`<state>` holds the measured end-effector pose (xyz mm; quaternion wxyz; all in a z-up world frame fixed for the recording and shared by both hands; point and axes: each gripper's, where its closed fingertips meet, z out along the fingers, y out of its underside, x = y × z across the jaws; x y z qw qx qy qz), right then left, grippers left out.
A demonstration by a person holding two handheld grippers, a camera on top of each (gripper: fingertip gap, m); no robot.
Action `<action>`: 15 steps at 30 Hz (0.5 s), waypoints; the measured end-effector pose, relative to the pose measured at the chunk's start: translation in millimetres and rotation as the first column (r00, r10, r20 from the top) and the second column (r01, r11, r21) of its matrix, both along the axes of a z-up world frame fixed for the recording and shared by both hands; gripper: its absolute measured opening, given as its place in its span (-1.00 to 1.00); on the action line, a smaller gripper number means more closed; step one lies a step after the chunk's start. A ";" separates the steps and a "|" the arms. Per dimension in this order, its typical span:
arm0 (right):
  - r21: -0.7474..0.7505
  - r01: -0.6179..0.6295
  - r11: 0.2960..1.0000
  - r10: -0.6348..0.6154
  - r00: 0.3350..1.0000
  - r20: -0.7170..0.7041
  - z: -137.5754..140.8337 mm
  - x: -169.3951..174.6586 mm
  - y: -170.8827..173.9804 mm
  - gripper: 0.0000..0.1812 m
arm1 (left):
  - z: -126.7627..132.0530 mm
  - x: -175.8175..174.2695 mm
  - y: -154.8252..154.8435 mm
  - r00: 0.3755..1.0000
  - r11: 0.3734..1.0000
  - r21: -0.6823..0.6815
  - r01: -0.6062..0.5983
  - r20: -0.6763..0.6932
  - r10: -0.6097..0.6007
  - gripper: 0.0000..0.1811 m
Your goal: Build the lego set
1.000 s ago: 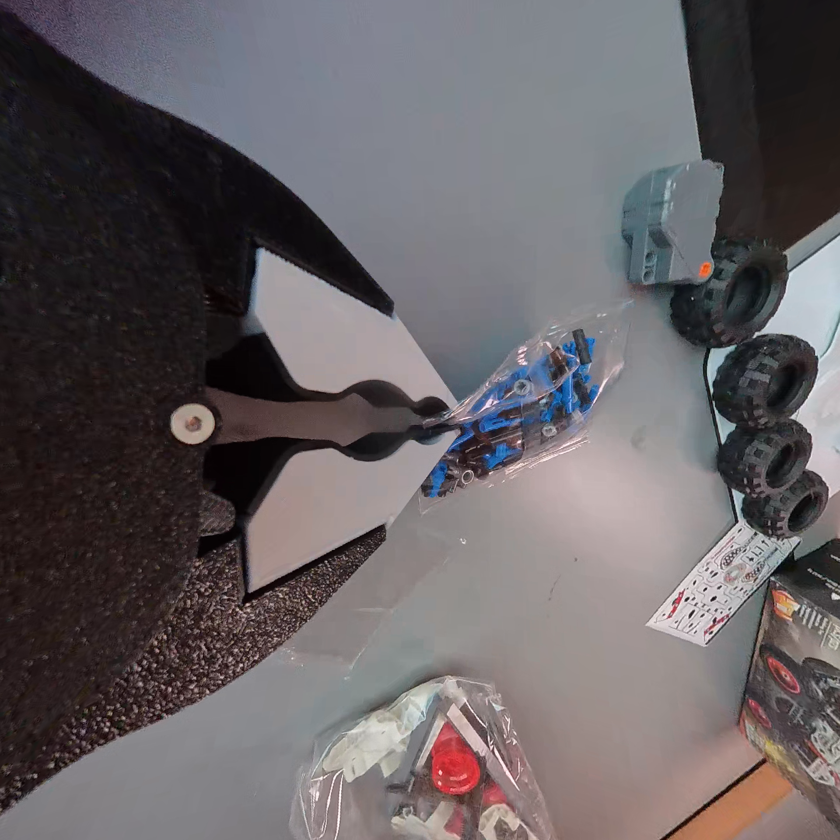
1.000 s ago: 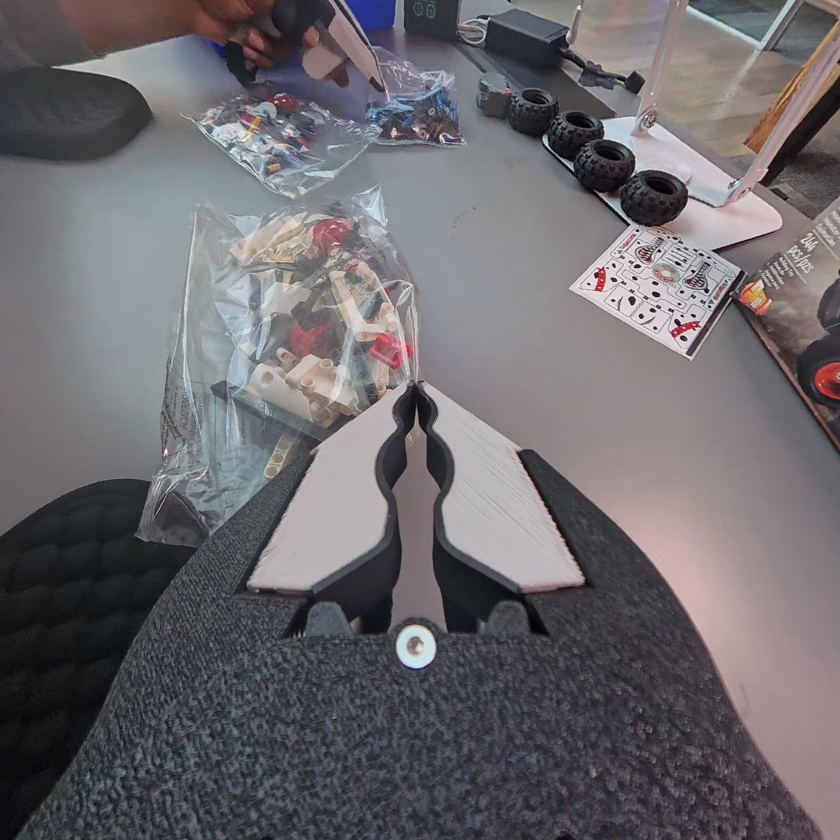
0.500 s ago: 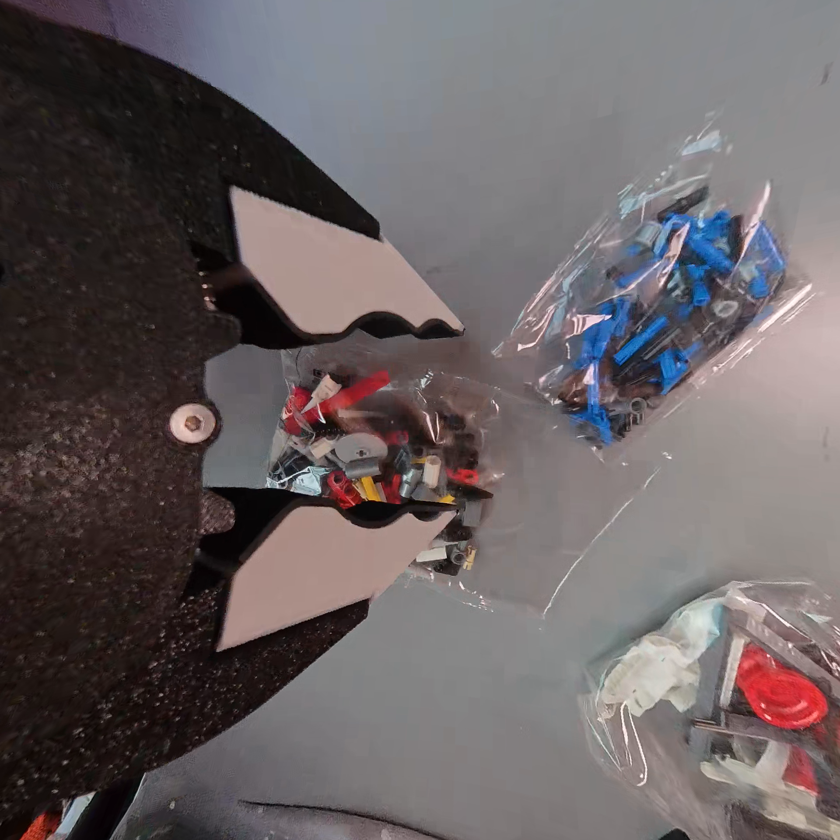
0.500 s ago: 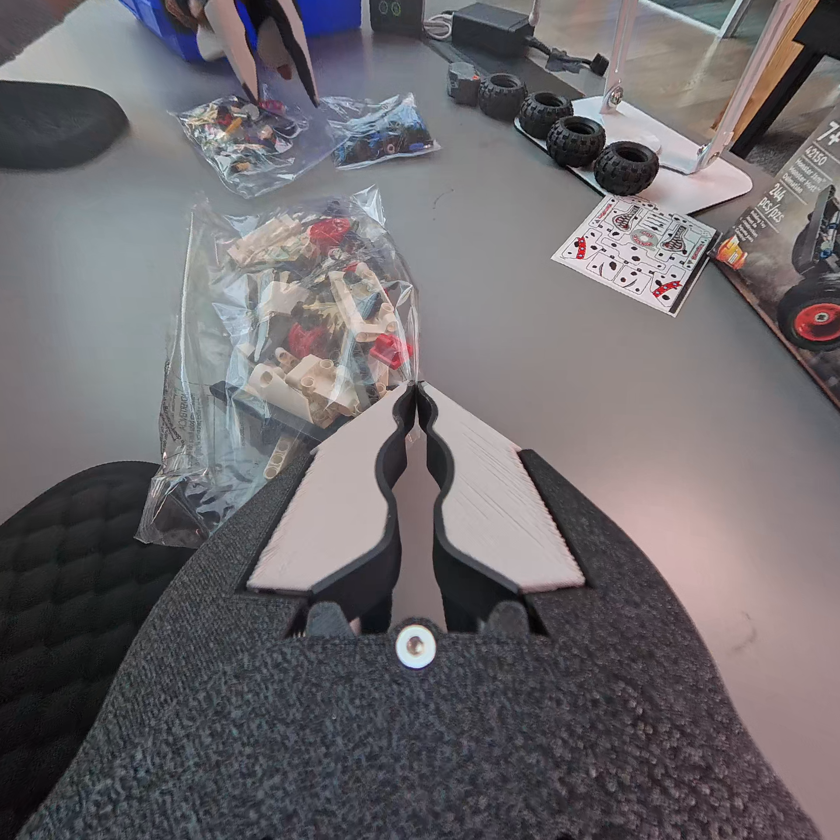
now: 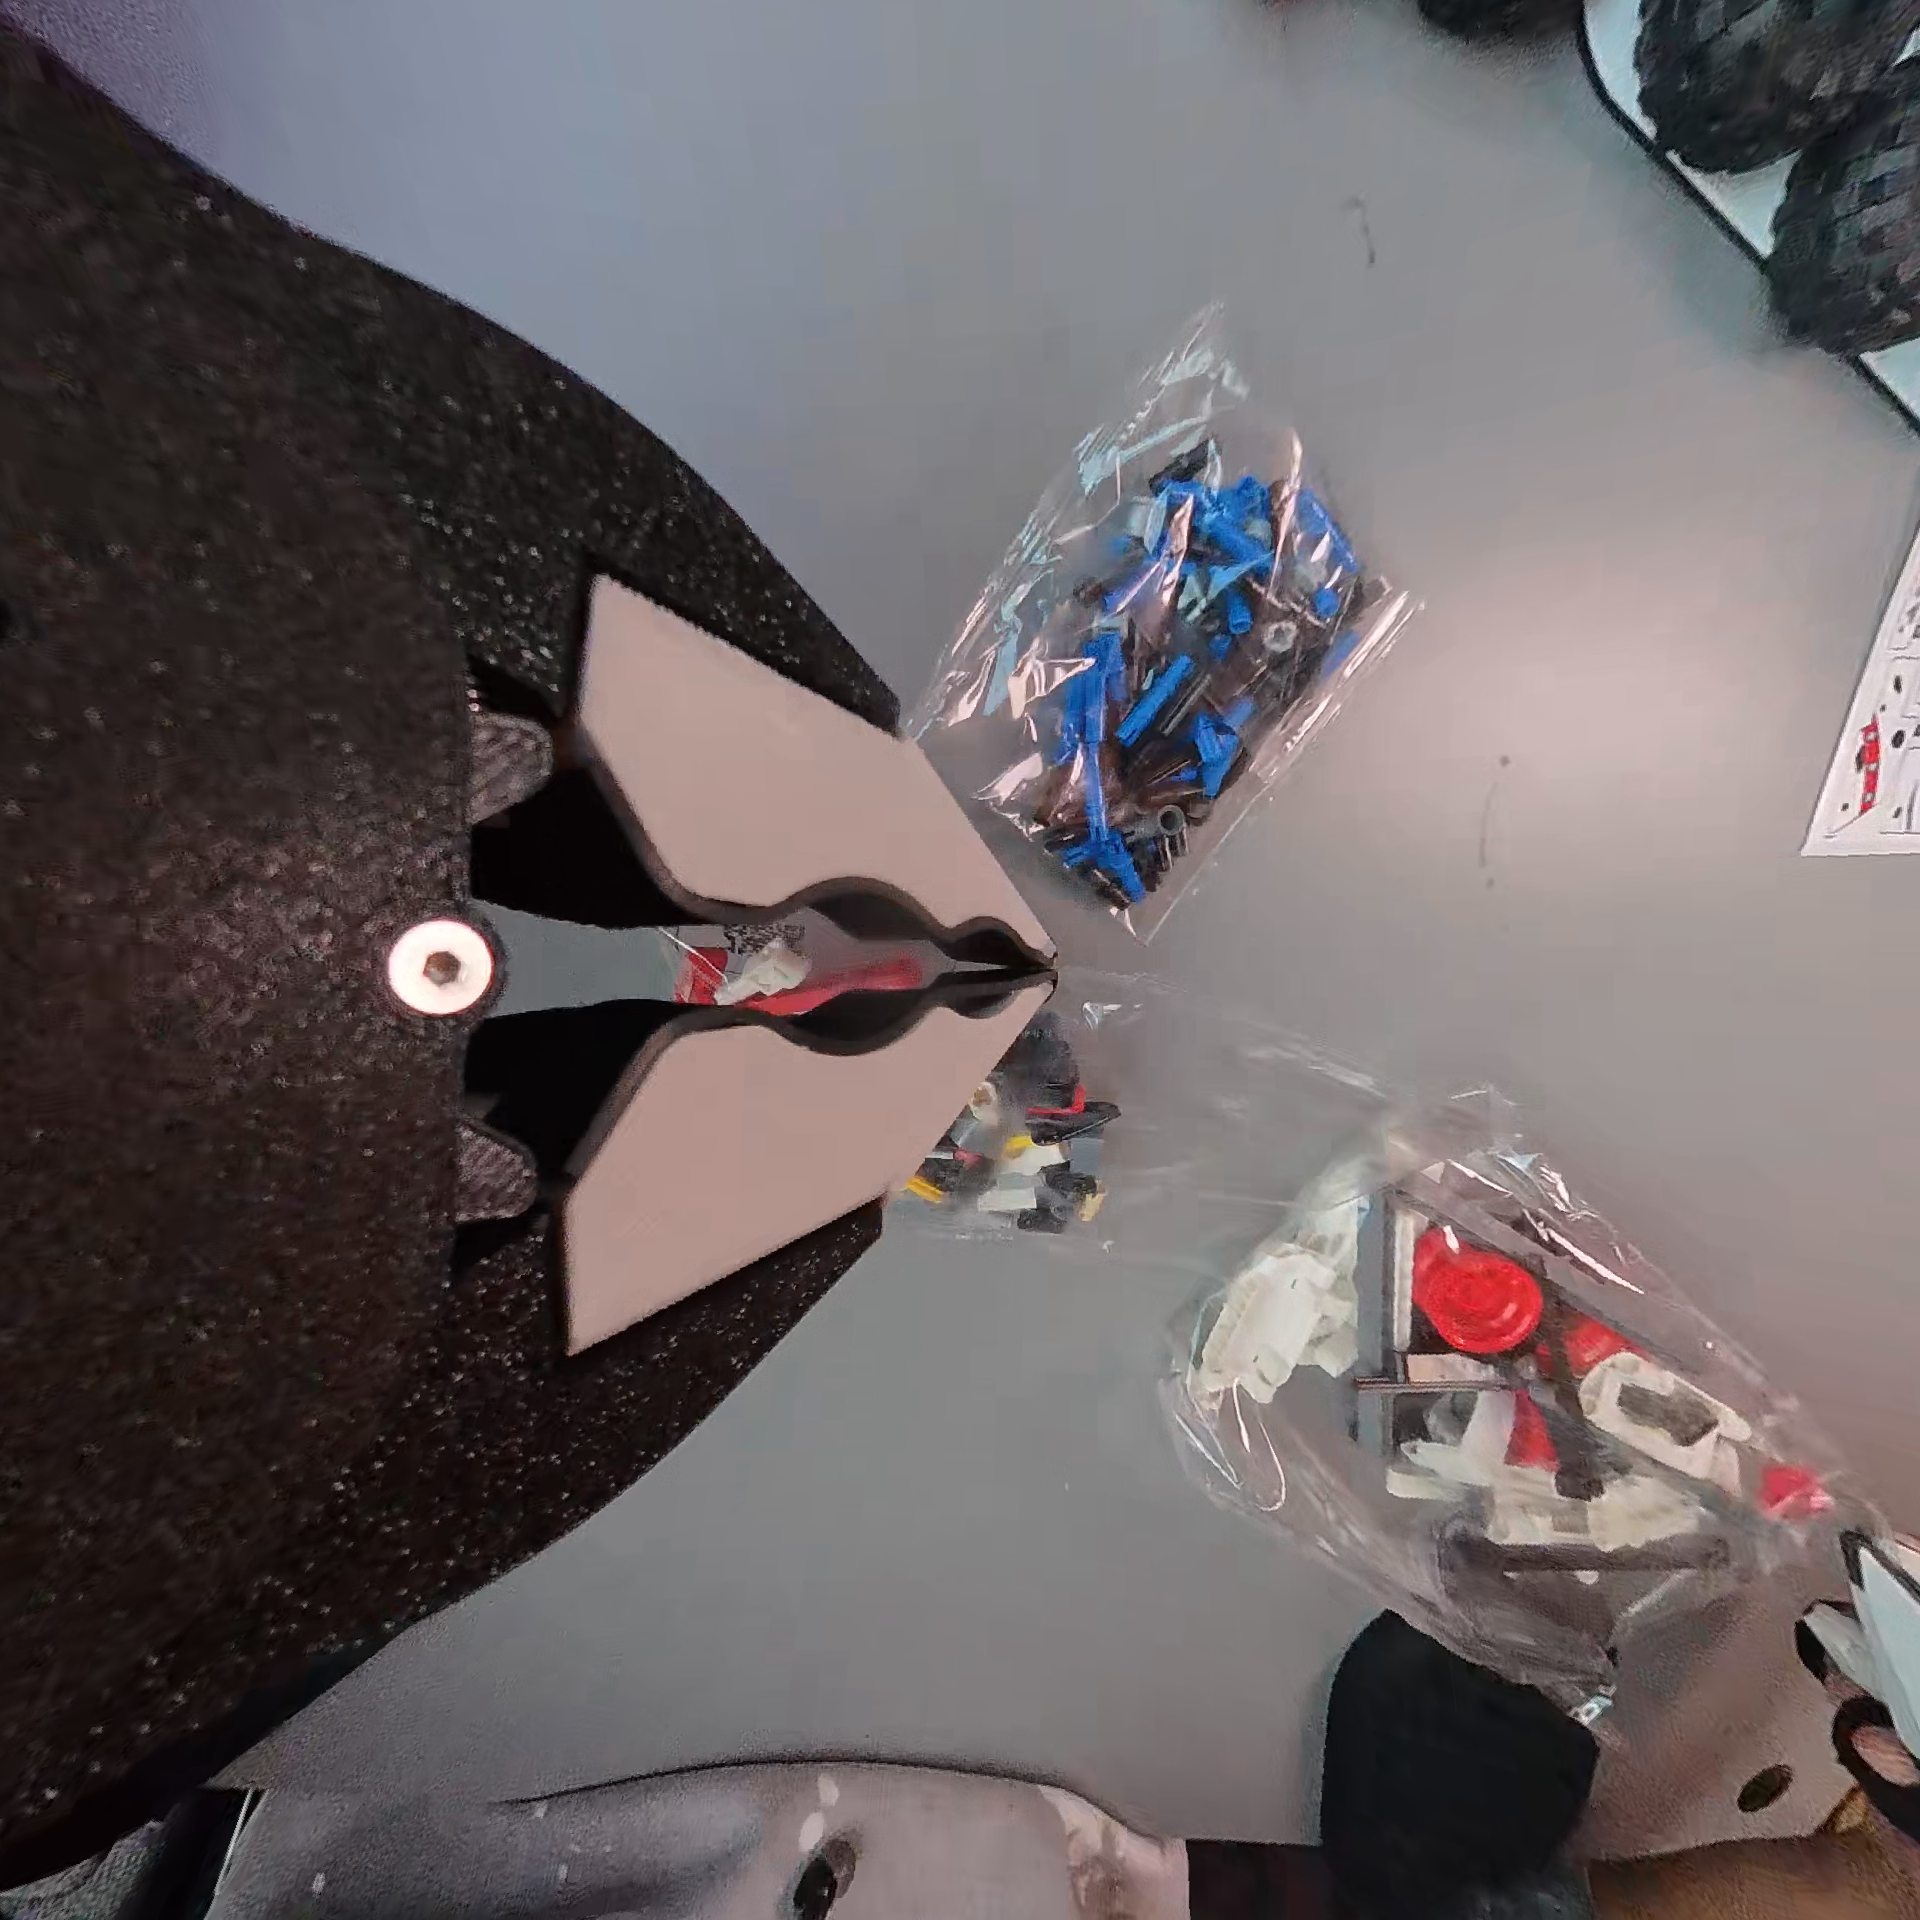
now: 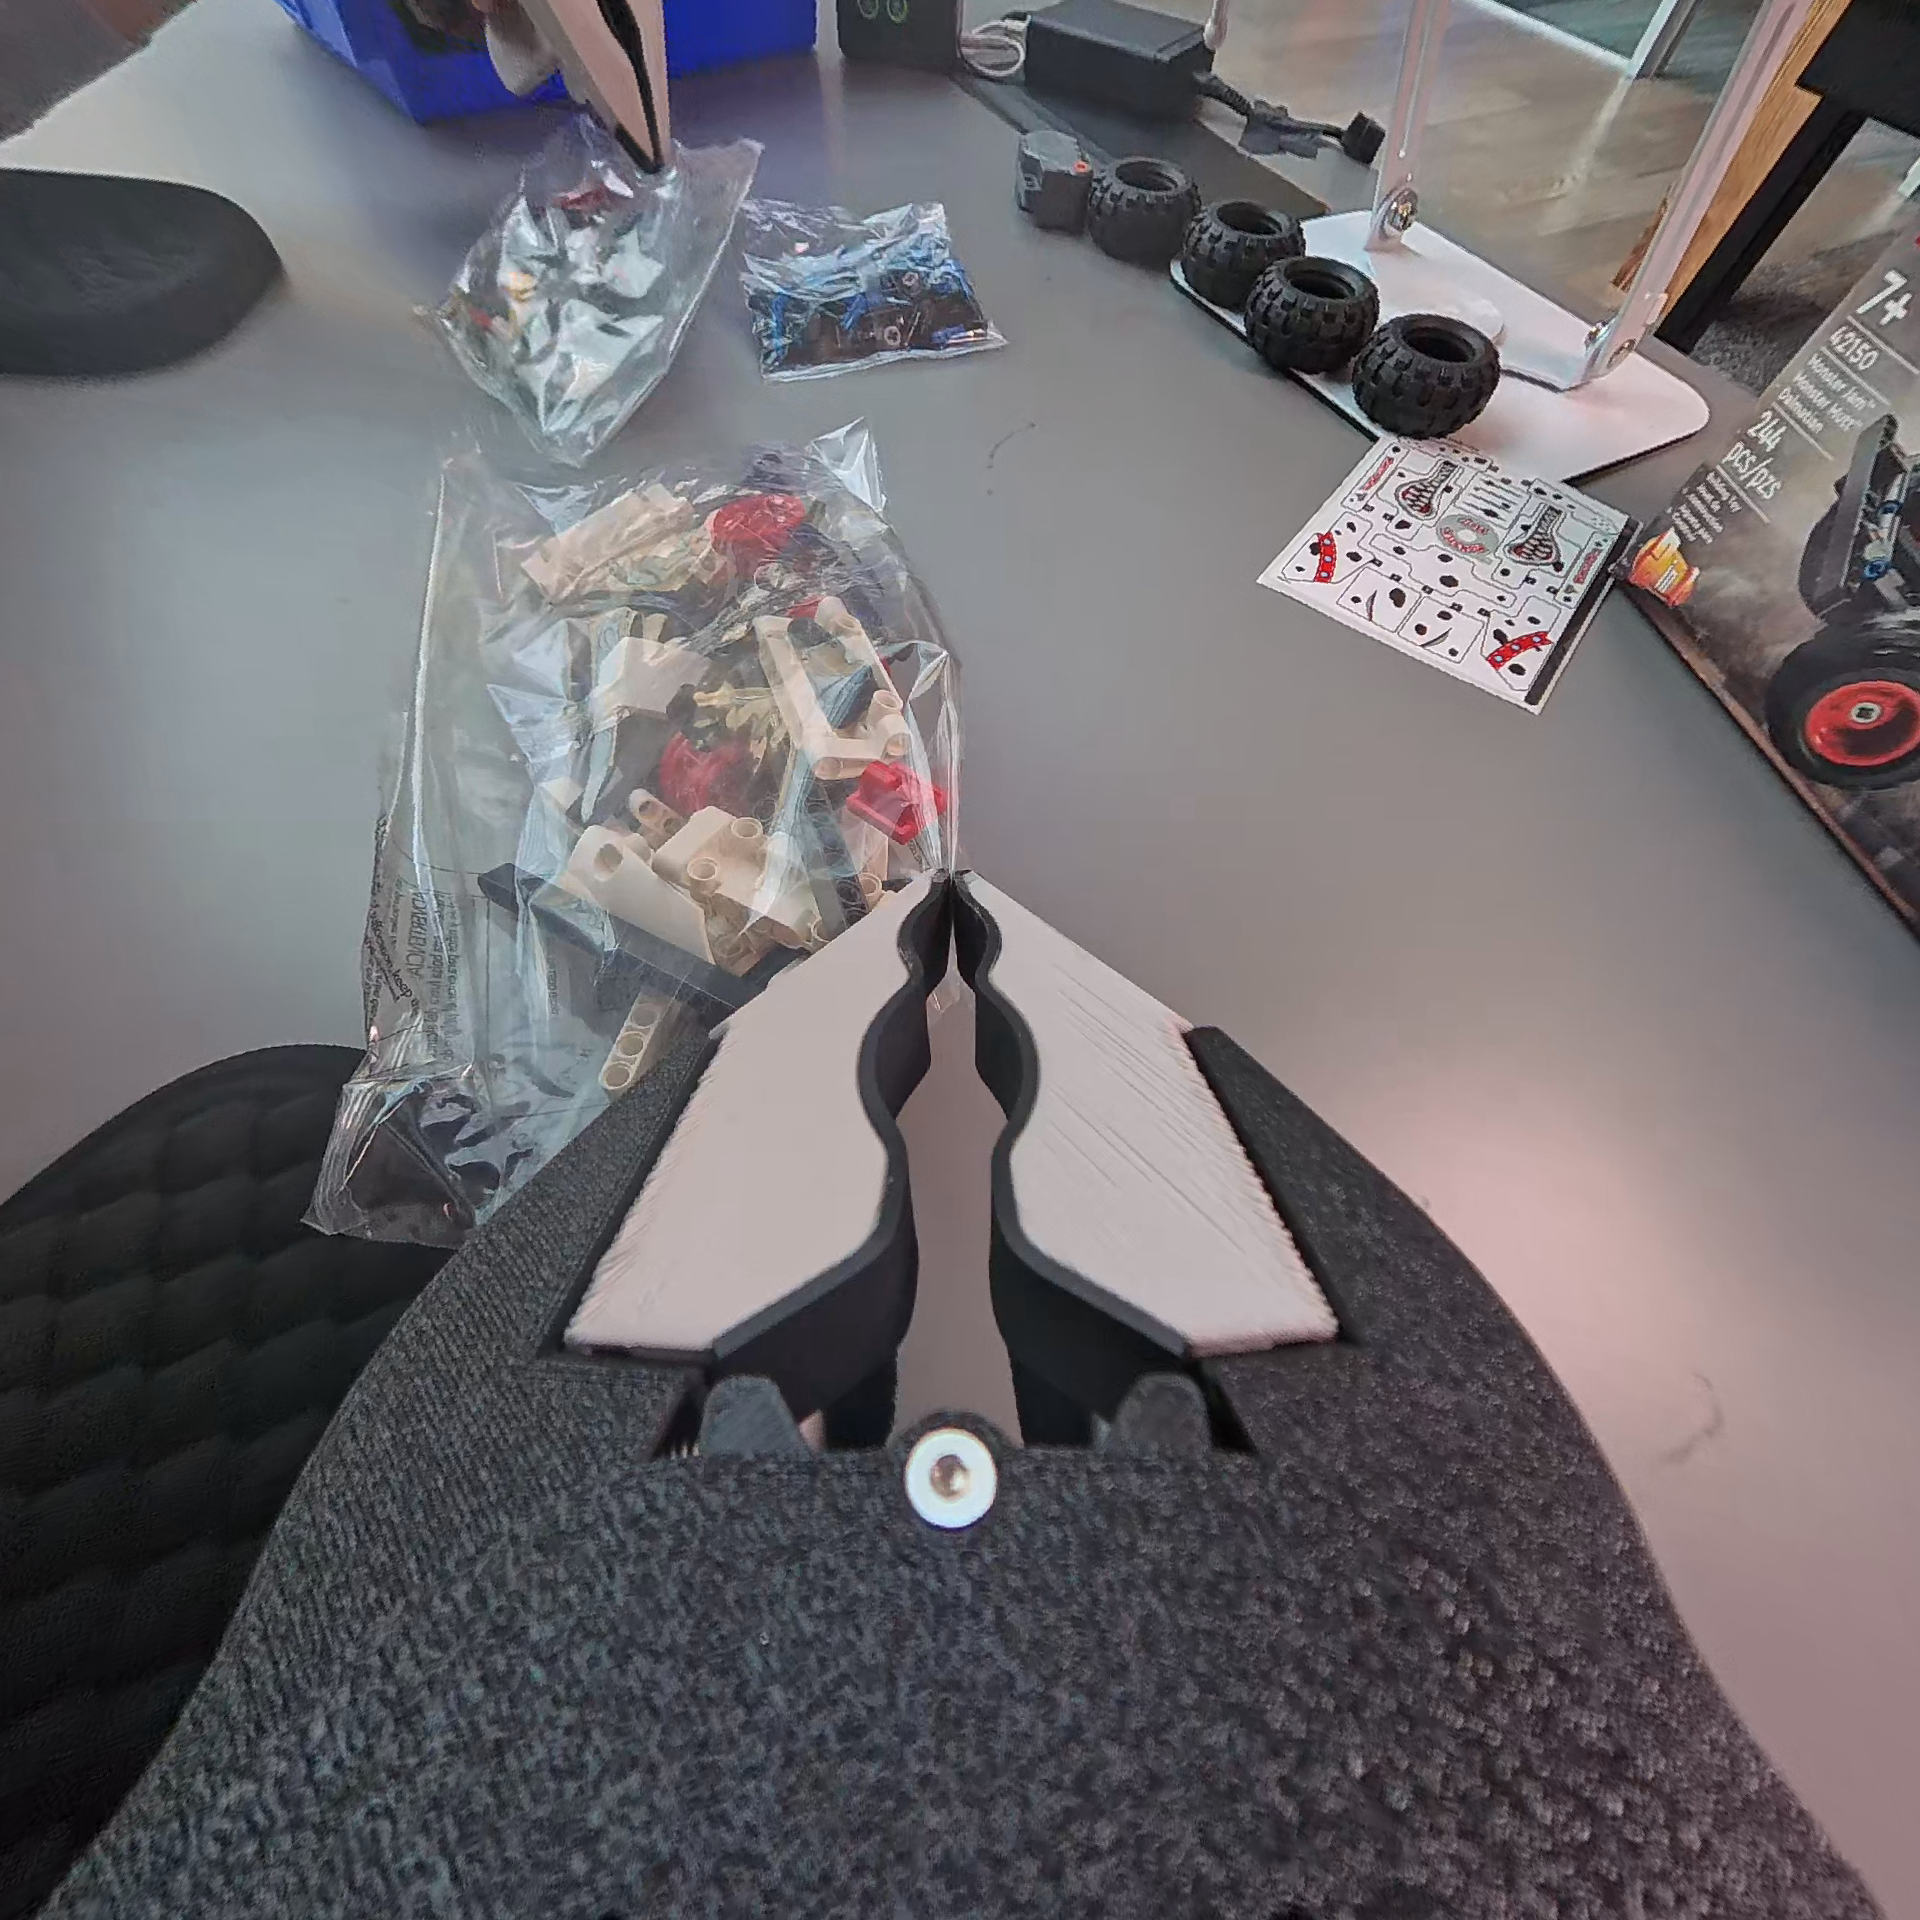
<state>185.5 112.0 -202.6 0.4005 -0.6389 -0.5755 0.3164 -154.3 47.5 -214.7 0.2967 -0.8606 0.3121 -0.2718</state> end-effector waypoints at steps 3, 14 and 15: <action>0.000 0.002 1.000 -0.002 1.000 -0.002 0.3 -0.4 -0.2 -1.00 | 21.9 -3.7 18.3 0.997 0.997 0.054 -0.061 0.053 0.058 -1.00; 0.021 0.000 1.000 0.000 1.000 -0.018 6.3 -6.5 -8.4 -1.00 | 66.8 -79.9 91.5 0.873 0.831 0.268 -0.488 0.137 0.468 -0.59; 0.029 -0.001 1.000 0.002 1.000 -0.014 7.6 -7.9 -9.5 -1.00 | 74.2 -78.0 88.0 0.868 0.816 0.298 -0.495 0.133 0.478 -0.54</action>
